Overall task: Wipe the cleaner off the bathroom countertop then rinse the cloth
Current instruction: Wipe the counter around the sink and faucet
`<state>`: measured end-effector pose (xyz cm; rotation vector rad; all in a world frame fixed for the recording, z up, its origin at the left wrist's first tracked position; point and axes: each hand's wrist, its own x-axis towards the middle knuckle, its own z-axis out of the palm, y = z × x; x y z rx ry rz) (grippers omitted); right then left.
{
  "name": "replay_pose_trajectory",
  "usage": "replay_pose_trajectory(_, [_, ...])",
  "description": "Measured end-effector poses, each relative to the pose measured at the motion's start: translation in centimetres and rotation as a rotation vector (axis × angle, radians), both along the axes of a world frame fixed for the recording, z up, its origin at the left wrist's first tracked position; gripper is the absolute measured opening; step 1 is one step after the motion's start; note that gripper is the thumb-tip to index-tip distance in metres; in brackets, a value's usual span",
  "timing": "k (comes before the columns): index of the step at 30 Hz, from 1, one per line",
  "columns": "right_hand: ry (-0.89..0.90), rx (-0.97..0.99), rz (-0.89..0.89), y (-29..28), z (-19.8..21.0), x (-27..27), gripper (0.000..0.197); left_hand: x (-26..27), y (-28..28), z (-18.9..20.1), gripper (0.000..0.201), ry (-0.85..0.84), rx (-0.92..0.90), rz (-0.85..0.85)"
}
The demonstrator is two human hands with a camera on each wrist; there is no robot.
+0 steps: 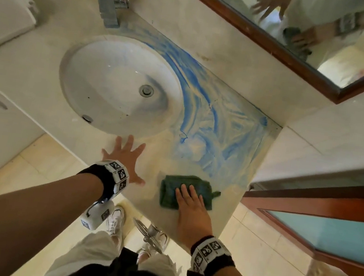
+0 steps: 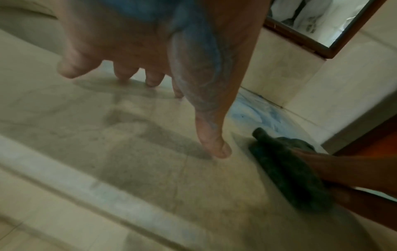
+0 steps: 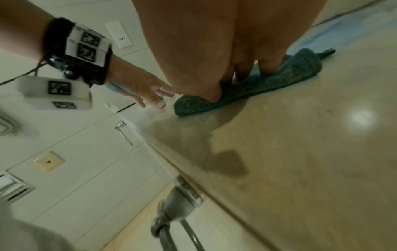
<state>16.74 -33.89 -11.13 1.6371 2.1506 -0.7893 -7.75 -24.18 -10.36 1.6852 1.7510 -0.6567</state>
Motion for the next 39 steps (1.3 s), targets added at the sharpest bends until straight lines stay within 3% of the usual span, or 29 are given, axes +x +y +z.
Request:
replay_pose_trajectory(4, [-0.008, -0.017, -0.083, 0.4, 0.4, -1.5, 0.068, -0.1, -0.4, -0.9, 0.129, -0.019, 0.022, -0.053])
replay_pose_trajectory(12, [0.031, 0.058, -0.18, 10.1, 0.2, -5.3, 0.068, -0.1, -0.1, -1.5, 0.128, -0.024, 0.029, -0.054])
replay_pose_trajectory(22, [0.004, 0.045, -0.232, 0.0, 0.1, -4.4, 0.065, -0.1, 0.1, -1.3, 0.131, -0.014, 0.029, -0.085])
replay_pose_trajectory(32, [0.017, 0.057, -0.212, 12.8, -0.7, -7.1, 0.072, 0.3, 0.2, -1.2, 0.129, -0.003, 0.017, -0.083])
replay_pose_trajectory(35, [0.029, 0.074, -0.242, 11.3, -0.8, -7.0, 0.069, 0.4, 0.2, -1.0, 0.128, 0.019, 0.018, -0.098])
replay_pose_trajectory(39, [0.023, 0.081, -0.263, 4.9, -0.4, -5.7, 0.063, 0.4, 0.2, -1.0, 0.13, 0.022, 0.012, -0.108])
